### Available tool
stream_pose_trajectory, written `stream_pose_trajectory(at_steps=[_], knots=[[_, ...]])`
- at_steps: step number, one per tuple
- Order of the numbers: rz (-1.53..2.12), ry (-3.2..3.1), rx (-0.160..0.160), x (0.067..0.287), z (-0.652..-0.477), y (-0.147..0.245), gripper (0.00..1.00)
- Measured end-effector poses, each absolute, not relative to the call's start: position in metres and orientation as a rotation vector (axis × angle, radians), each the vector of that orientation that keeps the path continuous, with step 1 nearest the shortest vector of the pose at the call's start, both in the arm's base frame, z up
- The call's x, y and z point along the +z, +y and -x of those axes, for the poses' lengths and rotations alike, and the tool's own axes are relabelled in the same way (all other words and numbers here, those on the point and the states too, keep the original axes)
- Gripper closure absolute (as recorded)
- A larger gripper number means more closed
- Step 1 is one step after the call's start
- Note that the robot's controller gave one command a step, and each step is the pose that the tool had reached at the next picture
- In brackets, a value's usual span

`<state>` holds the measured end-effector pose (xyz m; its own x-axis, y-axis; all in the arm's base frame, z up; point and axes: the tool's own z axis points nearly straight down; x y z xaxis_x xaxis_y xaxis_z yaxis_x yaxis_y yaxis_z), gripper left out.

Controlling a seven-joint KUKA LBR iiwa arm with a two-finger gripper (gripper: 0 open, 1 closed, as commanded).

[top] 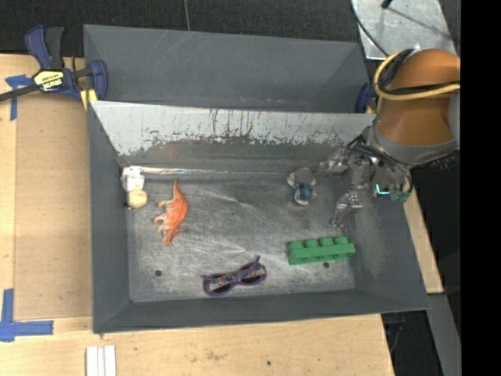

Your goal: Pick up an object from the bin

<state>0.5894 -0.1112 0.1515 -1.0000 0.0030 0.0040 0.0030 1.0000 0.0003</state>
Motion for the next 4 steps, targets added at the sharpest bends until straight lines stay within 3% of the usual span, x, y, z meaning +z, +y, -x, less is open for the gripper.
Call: stream_pose_trajectory(at_steps=[1,2,3,4], knots=[[0.001,-3.145,0.002,0.156,-0.591,-0.111,0.00],[-0.102,-3.150,0.004,0.123,-0.565,-0.101,0.00],[-0.303,-3.125,0.003,0.103,-0.551,-0.082,0.00],[-0.242,-3.146,0.010,0.091,-0.529,-0.048,0.00]])
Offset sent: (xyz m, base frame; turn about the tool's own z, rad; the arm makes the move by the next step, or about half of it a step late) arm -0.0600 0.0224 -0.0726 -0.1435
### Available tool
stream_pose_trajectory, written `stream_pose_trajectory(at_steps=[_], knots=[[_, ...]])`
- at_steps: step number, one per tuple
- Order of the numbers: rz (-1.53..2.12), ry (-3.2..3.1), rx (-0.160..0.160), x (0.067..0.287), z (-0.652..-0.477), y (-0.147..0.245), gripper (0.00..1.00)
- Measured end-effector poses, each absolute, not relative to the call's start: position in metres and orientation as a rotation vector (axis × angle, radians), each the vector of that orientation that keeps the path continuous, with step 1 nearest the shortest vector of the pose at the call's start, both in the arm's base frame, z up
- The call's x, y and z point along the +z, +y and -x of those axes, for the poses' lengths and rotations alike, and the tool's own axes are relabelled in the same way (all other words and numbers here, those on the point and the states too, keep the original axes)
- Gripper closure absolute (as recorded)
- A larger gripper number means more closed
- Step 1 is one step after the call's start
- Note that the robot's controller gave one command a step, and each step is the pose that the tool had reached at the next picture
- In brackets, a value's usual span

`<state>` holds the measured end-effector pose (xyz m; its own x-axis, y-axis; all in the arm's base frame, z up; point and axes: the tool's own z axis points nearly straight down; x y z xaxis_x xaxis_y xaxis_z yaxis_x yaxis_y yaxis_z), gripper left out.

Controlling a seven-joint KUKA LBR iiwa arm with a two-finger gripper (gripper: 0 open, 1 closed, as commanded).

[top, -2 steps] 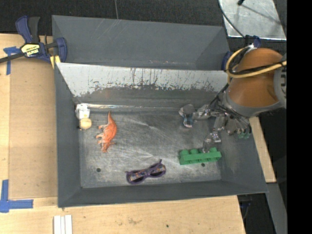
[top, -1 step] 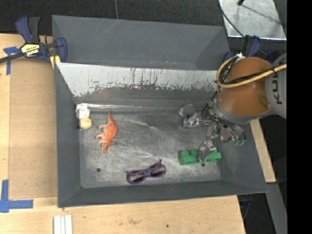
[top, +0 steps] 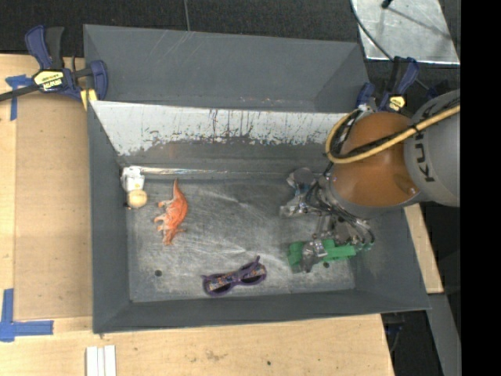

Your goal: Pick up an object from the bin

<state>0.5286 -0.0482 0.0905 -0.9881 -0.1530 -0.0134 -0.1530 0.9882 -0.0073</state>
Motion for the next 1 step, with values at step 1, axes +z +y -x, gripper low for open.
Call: stream_pose_trajectory(at_steps=[1], knots=[[0.400,3.116,0.001,0.0877,-0.5011,-0.0384,0.00]])
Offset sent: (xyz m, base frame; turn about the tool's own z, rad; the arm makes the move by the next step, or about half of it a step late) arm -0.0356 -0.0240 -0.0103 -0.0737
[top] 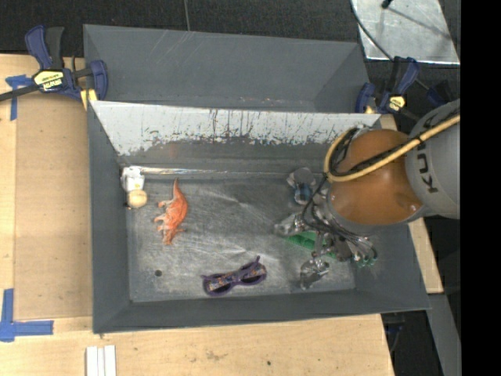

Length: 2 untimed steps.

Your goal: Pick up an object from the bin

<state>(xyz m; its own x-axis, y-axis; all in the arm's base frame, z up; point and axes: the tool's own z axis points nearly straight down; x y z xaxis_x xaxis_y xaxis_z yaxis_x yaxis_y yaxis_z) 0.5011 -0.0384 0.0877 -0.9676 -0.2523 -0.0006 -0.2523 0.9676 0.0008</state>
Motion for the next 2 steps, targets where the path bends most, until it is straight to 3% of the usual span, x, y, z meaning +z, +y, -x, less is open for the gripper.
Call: stream_pose_trajectory(at_steps=[1,2], knots=[[0.574,3.089,0.000,0.085,-0.497,-0.055,0.00],[0.212,3.138,0.001,0.113,-0.537,-0.049,0.00]])
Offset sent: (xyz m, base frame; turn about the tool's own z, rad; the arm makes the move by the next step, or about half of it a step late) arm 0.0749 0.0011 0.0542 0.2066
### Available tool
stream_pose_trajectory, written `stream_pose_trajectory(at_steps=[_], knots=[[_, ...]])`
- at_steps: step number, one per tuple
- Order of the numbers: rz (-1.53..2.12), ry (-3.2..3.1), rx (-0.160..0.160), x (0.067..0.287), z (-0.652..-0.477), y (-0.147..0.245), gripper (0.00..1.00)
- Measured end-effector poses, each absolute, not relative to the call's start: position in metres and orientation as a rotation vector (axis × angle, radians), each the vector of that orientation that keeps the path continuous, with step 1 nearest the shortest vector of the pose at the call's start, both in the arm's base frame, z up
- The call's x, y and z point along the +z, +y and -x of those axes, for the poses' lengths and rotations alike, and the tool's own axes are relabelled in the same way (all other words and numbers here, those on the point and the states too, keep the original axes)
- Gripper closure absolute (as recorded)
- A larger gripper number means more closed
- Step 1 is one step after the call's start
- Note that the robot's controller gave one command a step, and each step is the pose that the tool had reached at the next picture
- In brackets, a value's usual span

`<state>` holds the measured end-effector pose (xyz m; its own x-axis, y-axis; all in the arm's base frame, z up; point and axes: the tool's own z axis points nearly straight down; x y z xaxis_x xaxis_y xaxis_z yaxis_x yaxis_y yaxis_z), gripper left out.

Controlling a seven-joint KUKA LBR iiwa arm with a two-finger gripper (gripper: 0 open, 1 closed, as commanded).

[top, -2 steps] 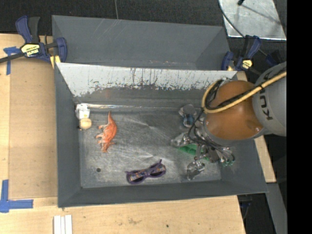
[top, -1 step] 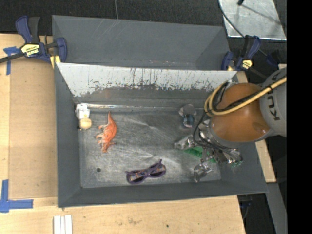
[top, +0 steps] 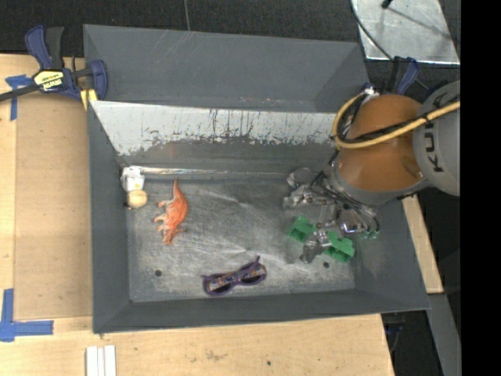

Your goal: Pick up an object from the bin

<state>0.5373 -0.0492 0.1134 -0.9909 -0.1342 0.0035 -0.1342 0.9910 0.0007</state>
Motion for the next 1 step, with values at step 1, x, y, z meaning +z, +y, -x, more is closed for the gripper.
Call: stream_pose_trajectory(at_steps=[1], knots=[[-0.135,-3.150,0.001,0.1272,-0.5656,-0.0568,0.00]])
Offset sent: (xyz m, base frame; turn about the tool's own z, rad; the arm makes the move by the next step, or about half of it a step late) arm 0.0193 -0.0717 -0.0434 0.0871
